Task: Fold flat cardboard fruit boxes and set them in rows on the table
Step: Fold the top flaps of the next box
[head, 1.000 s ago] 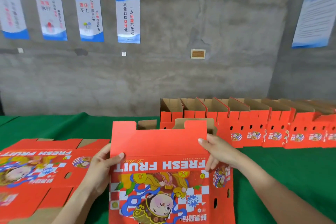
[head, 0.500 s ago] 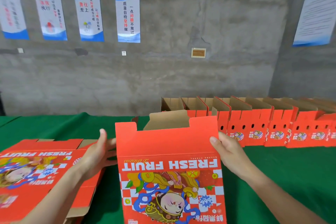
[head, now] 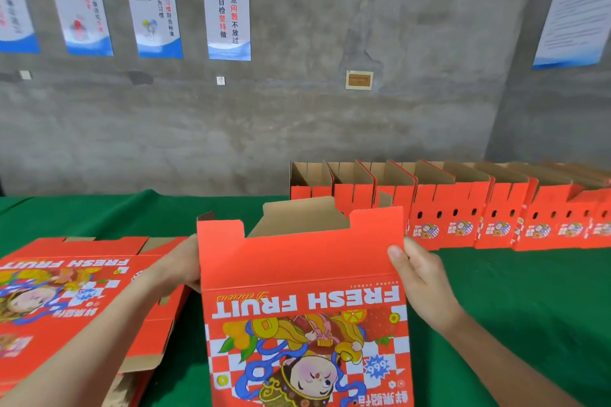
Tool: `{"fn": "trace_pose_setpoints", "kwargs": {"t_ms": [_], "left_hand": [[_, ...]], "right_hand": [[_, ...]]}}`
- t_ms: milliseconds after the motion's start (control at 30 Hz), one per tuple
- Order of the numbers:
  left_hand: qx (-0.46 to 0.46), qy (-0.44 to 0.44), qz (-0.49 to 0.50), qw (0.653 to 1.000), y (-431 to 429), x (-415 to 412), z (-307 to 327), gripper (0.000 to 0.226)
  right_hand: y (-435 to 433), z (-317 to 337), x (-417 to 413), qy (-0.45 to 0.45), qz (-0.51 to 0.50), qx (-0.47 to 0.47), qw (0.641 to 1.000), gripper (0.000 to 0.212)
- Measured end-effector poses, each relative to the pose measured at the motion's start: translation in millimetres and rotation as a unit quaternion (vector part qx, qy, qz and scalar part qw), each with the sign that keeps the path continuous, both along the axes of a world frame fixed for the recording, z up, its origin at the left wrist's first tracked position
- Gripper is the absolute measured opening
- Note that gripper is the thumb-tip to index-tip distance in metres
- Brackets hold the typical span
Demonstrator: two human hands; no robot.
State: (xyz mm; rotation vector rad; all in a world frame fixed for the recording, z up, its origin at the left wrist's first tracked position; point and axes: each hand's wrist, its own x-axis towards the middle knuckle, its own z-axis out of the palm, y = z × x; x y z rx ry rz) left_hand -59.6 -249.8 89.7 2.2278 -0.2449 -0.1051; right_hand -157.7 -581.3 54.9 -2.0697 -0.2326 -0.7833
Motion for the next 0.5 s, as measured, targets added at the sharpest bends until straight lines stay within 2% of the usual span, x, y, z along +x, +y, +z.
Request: {"fn": "trace_pose_setpoints", "kwargs": {"t_ms": [100, 233, 333, 400, 500], "left_hand": [[-0.012, -0.09, 0.079, 0.993, -4, -6, 2, 0.046], [-0.015, -0.213, 0.196, 0.957, -10, -15, -10, 0.023], [-0.073, -0.219, 0.244, 0.942, -20, -21, -36, 0.027], [-0.094, -0.217, 0.264, 0.935, -28, -26, -49, 0.023], [-0.13, -0.23, 0.251, 0.931, -31, -28, -57, 0.018]], "right_hand": [[-4, 3, -2, 0.019, -0.006, 0.007, 1.0, 0.036], [-5, -8, -4, 0.018, -0.056, 0.037, 0.998, 0.042], [-4, -17, 1, 0.029, -0.102, 0.102, 0.989, 0.051], [-7, -21, 9, 0.073, -0.122, 0.136, 0.98, 0.058], [-7, -26, 21, 0.129, -0.13, 0.136, 0.974, 0.054]]}}
